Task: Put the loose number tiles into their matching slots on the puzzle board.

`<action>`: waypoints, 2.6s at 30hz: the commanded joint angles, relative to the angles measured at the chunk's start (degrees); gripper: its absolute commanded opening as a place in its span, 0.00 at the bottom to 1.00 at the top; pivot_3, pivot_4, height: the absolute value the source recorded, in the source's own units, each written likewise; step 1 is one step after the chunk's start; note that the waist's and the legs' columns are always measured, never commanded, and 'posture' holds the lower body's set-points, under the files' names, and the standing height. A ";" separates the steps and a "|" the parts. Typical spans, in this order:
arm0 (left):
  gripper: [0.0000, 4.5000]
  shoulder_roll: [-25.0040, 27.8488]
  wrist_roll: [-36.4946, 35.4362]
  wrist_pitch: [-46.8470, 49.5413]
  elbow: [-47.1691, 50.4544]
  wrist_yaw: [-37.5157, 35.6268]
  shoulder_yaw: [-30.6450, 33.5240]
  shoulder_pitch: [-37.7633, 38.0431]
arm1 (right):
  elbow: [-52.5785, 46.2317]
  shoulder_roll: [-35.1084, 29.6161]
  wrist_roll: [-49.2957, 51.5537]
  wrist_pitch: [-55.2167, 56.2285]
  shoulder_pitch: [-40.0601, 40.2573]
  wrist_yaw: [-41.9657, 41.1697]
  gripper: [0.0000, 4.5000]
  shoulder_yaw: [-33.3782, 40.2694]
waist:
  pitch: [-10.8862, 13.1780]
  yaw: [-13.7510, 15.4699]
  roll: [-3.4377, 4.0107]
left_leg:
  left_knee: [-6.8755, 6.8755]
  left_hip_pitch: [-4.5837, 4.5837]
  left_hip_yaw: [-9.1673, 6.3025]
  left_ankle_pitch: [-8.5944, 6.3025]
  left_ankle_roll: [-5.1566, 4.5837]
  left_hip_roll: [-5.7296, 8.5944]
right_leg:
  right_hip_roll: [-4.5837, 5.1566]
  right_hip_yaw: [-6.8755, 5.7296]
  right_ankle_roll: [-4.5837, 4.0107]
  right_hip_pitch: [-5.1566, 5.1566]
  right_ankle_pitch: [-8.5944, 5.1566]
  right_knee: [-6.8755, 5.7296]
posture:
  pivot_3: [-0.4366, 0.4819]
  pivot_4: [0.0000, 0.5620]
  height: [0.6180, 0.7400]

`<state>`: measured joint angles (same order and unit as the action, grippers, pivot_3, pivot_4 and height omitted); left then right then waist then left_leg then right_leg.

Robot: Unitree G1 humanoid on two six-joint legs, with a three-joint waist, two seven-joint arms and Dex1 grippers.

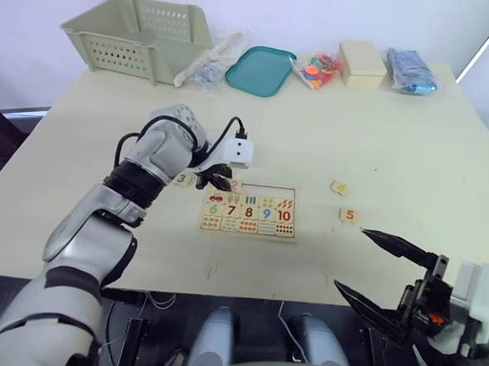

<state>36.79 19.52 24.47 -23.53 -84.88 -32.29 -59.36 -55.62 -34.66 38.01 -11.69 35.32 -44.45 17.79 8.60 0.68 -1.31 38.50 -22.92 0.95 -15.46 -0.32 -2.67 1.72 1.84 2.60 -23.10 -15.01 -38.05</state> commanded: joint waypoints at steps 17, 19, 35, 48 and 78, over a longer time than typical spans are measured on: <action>0.23 -0.90 0.98 -0.17 1.63 -0.59 -0.34 0.19 | -2.11 0.57 -0.74 2.02 1.18 0.33 1.00 -0.47 | 0.00 0.01 0.00 | 0.00 0.00 0.00 0.00 0.00 0.01 | 0.00 0.00 0.00 0.00 0.00 0.00 | 0.48 0.27 1.00; 0.23 -0.91 0.91 -0.14 1.88 -0.76 -0.36 0.23 | -2.17 0.59 -0.78 2.06 1.26 0.36 1.00 -0.49 | 0.00 0.01 0.00 | 0.00 0.00 0.00 0.00 0.00 0.00 | 0.01 0.00 0.00 0.00 0.00 0.00 | 0.48 0.27 1.00; 0.23 -0.93 1.03 0.05 2.93 -1.25 -0.44 0.67 | -2.29 0.75 -1.00 2.15 1.74 0.41 1.00 -0.54 | 0.00 0.01 0.00 | 0.00 0.00 0.00 0.00 0.00 0.01 | 0.00 0.00 0.00 0.00 0.00 0.00 | 0.48 0.27 1.00; 0.52 1.48 -1.75 3.35 4.80 -5.32 2.13 -1.17 | -2.01 0.63 -1.00 2.18 1.55 0.08 1.00 -0.63 | 0.00 -0.05 0.00 | 0.00 0.00 0.00 0.00 0.00 0.00 | 0.00 0.00 0.00 0.00 0.00 0.00 | 0.48 0.27 1.00; 0.01 -4.29 -13.98 -26.38 -26.01 1.02 11.75 -3.70 | -0.38 0.63 -0.63 2.53 0.84 -0.90 1.00 0.03 | 0.00 0.00 0.00 | 0.03 0.00 -0.01 0.00 0.00 0.01 | 0.00 -0.02 0.00 0.00 0.01 -0.02 | 0.48 0.27 1.00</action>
<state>32.54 4.99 -0.07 -48.95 -84.46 -21.24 -62.20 -55.00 -34.35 37.02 -10.67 35.61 -45.23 16.76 8.60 0.68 -1.31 38.54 -22.93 0.94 -15.46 -0.33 -2.66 1.72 1.83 2.60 -23.10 -15.01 -38.06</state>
